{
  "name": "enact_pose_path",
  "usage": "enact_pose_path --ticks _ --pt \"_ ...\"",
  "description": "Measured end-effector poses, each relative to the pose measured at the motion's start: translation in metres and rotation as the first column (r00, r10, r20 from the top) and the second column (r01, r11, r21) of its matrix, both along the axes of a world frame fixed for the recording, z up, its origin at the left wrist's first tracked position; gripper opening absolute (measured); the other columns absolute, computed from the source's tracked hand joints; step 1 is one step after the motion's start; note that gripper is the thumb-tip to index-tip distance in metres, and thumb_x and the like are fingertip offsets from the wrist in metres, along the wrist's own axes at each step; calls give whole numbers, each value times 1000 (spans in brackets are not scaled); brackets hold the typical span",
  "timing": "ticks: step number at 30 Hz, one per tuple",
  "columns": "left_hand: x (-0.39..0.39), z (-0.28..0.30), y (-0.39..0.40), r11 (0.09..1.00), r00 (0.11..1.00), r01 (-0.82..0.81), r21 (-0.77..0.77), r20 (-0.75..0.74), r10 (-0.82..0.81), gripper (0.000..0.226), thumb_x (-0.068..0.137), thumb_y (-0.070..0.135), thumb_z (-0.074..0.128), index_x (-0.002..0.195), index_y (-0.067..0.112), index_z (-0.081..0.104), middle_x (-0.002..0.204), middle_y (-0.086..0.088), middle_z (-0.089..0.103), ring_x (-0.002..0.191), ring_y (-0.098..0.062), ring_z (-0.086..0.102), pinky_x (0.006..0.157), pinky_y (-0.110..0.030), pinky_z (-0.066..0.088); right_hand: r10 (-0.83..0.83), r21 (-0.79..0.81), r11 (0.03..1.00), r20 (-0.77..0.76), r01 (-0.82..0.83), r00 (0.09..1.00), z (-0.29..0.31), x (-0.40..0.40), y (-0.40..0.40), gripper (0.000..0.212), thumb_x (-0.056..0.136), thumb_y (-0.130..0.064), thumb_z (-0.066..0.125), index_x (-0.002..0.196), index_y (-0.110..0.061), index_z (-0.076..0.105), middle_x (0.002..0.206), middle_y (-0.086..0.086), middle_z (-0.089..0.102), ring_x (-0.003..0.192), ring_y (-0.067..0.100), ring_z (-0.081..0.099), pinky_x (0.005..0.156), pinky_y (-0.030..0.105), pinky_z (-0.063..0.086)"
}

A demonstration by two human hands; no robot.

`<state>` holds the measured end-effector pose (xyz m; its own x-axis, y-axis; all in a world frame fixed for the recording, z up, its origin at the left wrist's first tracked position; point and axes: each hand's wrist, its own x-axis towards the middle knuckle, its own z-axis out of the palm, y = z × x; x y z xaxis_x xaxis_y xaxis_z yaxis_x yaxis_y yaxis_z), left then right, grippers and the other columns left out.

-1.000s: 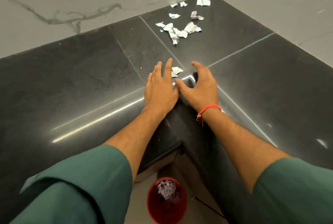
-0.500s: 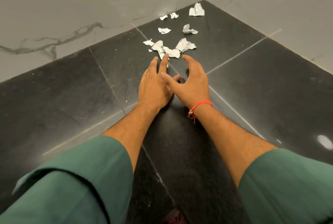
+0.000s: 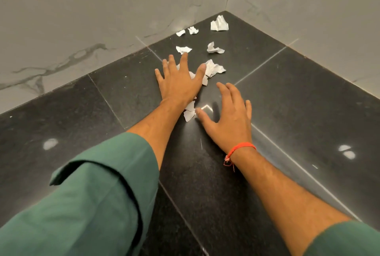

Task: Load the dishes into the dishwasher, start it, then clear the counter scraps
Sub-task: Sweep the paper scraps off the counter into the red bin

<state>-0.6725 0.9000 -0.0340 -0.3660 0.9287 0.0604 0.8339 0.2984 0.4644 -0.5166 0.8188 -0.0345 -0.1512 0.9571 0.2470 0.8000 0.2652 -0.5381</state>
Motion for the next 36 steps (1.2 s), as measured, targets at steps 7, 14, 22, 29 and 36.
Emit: enact_pose_path --ticks 7,14,22,29,36 --pt "-22 14 -54 921 710 302 246 587 -389 39 107 34 35 114 25 71 105 6 75 108 -9 67 102 -39 48 2 -78 997 108 7 994 6 -7 0 119 66 -91 54 159 -36 5 166 -4 12 153 14 16 124 53 9" --pt "-38 18 -23 918 771 107 383 551 -319 37 107 34 37 123 23 68 122 12 66 116 -1 57 100 -20 41 18 -118 993 94 -7 995 10 -6 -2 114 67 -94 49 158 -41 4 167 -7 9 154 12 13 126 50 3" --pt "-68 9 133 920 915 358 162 136 -380 55 104 52 35 148 22 47 149 -3 49 140 -21 42 116 -42 33 -5 -140 990 75 15 997 14 -8 -1 110 66 -94 49 157 -44 12 165 -13 12 153 3 10 126 45 4" --pt "-55 13 95 737 737 671 84 31 -675 42 105 45 37 141 28 52 141 10 55 126 -8 50 106 -37 43 -9 -153 988 74 21 997 16 -9 1 108 68 -94 46 157 -43 12 166 -16 8 152 2 8 126 43 3" --pt "-49 20 87 765 760 529 367 196 -619 40 105 38 44 136 17 59 135 9 56 129 -3 49 111 -24 35 -17 -167 985 73 29 997 21 -9 5 110 67 -94 46 157 -45 6 166 -16 2 152 -1 0 125 36 -5"
